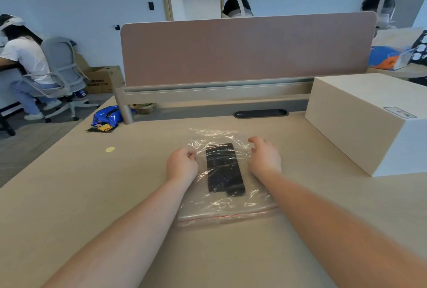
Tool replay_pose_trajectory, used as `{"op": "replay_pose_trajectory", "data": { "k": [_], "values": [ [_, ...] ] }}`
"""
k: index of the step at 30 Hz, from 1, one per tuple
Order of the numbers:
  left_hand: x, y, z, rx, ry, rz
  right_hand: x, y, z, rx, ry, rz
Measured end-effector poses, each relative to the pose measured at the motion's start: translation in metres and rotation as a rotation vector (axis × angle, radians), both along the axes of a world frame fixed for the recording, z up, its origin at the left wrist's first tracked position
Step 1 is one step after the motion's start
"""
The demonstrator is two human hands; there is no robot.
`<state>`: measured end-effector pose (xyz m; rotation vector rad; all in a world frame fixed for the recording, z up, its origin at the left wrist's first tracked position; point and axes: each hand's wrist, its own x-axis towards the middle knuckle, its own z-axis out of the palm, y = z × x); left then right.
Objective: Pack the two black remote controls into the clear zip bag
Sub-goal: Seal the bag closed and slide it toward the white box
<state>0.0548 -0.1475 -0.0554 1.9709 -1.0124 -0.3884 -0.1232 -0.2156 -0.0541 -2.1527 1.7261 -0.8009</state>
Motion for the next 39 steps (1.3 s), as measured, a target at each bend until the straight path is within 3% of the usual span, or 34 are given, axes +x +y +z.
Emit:
{"op": "replay_pose_trajectory", "data": {
  "k": [14, 22, 30, 39],
  "values": [
    [-0.111, -0.113, -0.009, -0.063, 0.115, -0.248, -0.119, -0.089, 0.017, -0.087, 0.136, -0.19],
    [-0.137, -0.139, -0.007, -0.024, -0.011, -0.257, -0.134, -0.114, 0.023, -0.127, 0.193, -0.263],
    [-0.142, -0.126, -0.006, 0.03, -0.205, -0.265, -0.144, -0.095, 0.007, -0.148, 0.357, -0.204],
    [-0.145, -0.097, -0.003, 0.077, -0.276, -0.273, -0.162, -0.065, 0.003, -0.119, 0.335, -0.166]
  ]
}}
